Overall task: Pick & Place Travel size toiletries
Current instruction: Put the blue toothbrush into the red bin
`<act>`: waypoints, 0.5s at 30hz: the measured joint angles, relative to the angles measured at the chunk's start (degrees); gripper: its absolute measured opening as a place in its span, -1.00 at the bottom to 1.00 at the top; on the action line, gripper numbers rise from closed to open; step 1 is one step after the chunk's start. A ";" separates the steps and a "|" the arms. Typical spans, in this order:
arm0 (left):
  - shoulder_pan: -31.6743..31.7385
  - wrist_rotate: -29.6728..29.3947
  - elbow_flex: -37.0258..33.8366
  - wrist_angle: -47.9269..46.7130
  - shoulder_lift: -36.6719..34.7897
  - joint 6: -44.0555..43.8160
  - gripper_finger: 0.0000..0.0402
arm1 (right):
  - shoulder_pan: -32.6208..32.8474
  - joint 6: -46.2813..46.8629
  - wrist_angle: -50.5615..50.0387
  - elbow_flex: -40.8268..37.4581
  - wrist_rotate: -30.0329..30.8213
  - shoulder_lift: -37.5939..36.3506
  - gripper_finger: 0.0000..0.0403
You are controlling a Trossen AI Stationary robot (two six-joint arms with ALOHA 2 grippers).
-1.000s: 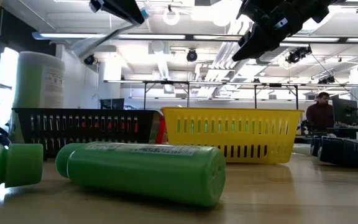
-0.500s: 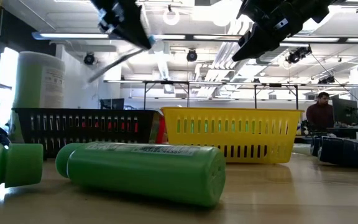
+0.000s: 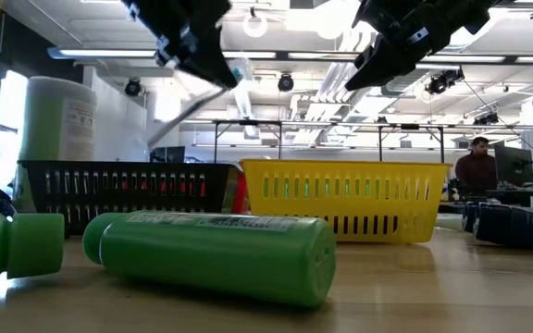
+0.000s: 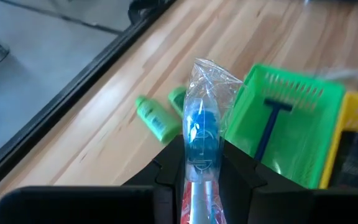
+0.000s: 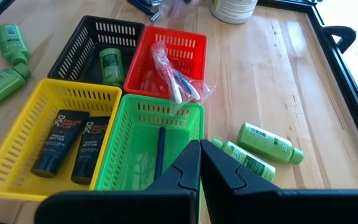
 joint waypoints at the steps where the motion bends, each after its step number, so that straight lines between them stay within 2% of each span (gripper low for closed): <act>1: 0.00 -0.25 -0.39 0.72 0.31 0.00 -0.68 | 0.00 0.00 0.00 0.00 0.00 0.00 -0.99; 7: 0.00 -1.00 -2.49 6.03 2.22 -0.01 -0.68 | 0.00 -0.02 0.14 0.00 0.21 0.00 -0.99; 15: 0.52 -1.83 -3.08 6.22 3.82 -0.81 -0.68 | 0.00 -0.04 0.32 0.00 0.24 0.00 -0.99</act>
